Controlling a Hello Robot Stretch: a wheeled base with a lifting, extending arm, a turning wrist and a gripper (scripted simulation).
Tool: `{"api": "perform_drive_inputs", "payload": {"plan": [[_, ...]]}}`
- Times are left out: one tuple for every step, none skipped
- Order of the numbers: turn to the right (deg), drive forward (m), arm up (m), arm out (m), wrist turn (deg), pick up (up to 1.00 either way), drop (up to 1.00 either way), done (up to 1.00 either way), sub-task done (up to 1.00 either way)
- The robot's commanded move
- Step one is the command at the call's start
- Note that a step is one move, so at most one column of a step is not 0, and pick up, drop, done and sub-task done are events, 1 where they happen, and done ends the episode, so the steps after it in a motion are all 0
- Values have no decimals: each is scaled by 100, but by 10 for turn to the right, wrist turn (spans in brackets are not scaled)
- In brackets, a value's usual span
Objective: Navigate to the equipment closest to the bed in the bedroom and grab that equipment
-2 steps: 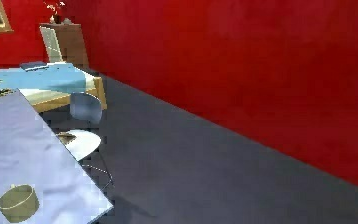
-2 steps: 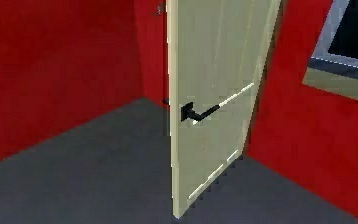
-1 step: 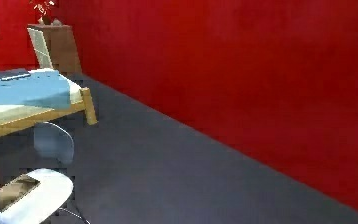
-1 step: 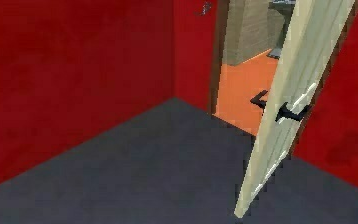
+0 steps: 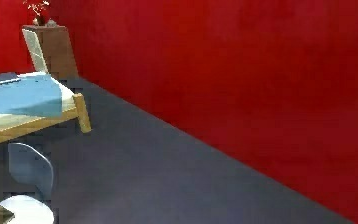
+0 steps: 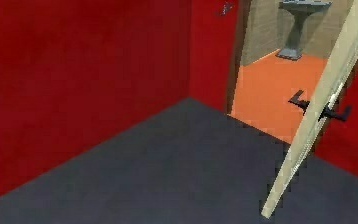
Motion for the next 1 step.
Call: {"api": "perform_drive_inputs", "payload": {"plan": [[-420,0,0,0,0,0,0,0,0]]}}
